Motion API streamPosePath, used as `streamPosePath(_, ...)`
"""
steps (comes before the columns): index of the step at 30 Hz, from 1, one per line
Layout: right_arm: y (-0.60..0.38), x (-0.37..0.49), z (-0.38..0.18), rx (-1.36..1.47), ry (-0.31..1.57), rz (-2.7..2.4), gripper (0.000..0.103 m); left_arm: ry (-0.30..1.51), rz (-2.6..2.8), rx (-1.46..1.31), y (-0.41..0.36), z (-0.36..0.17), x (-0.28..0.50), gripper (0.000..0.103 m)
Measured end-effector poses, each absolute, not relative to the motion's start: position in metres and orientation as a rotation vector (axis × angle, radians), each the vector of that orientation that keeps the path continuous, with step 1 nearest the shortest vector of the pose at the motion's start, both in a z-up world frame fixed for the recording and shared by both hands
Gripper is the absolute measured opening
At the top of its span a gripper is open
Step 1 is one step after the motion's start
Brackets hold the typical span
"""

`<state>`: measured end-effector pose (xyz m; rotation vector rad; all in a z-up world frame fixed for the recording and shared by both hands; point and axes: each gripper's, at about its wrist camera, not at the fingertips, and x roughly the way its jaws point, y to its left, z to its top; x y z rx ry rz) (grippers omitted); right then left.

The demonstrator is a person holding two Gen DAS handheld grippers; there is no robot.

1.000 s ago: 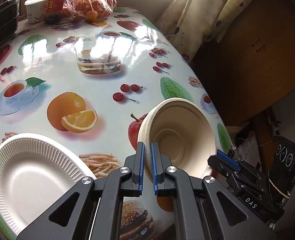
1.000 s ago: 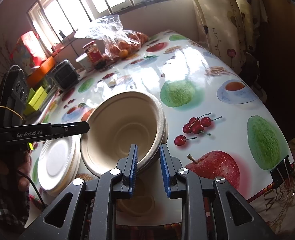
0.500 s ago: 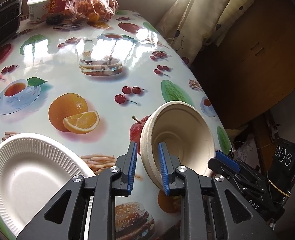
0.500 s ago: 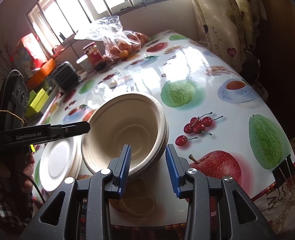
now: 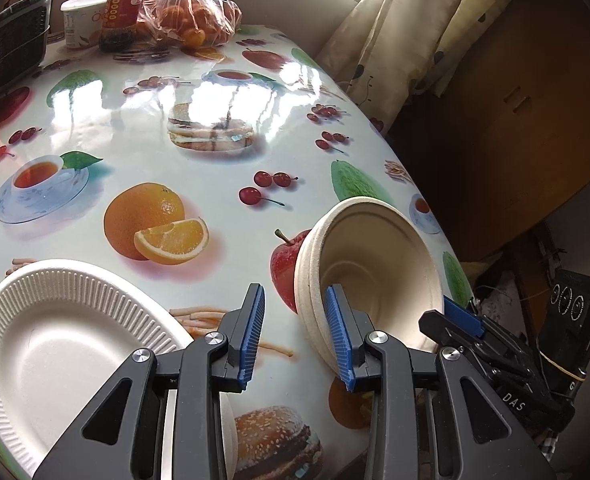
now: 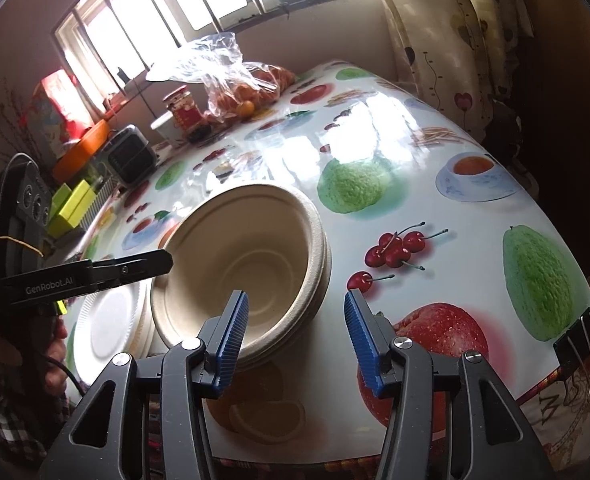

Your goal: Organize plates and bowls

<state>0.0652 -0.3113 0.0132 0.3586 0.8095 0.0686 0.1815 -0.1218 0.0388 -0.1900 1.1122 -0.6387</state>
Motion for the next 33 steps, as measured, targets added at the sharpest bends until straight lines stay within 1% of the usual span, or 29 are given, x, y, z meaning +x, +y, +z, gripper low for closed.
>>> streamPosePath(9, -0.314, 0.066, 0.011, 0.378, 0.803, 0.09, 0.049, 1.129, -0.641, -0.208, -0.128, 0.034, 0.181, 0.033)
streamPosePath(14, -0.314, 0.067, 0.009, 0.392, 0.805, 0.105, 0.045, 1.144, -0.647, -0.192, -0.133, 0.029, 0.181, 0.033)
streamPosePath(17, -0.314, 0.068, 0.009, 0.393, 0.805, 0.104, 0.039, 1.143, -0.64, -0.187, -0.135, 0.029, 0.18, 0.033)
streamPosePath(18, -0.314, 0.068, 0.009, 0.391, 0.805, 0.103, 0.036, 1.141, -0.635, -0.187, -0.135, 0.029, 0.18, 0.033)
streamPosePath(21, -0.314, 0.069, 0.008, 0.393, 0.806, 0.1, 0.031, 1.136, -0.631, -0.185, -0.134, 0.029, 0.179, 0.028)
streamPosePath(23, -0.315, 0.069, 0.007, 0.396, 0.805, 0.099, 0.03, 1.135, -0.633, -0.183, -0.135, 0.03, 0.178, 0.026)
streamPosePath(24, -0.316, 0.069, 0.007, 0.398, 0.804, 0.1, 0.03, 1.136, -0.637, -0.185, -0.135, 0.03, 0.178, 0.022)
streamPosePath(25, -0.315, 0.069, 0.007, 0.397, 0.804, 0.1, 0.03, 1.135, -0.639, -0.183, -0.136, 0.03, 0.177, 0.021)
streamPosePath(33, -0.316, 0.069, 0.007, 0.399, 0.804, 0.098, 0.03, 1.135, -0.636, -0.187, -0.137, 0.03, 0.177, 0.02)
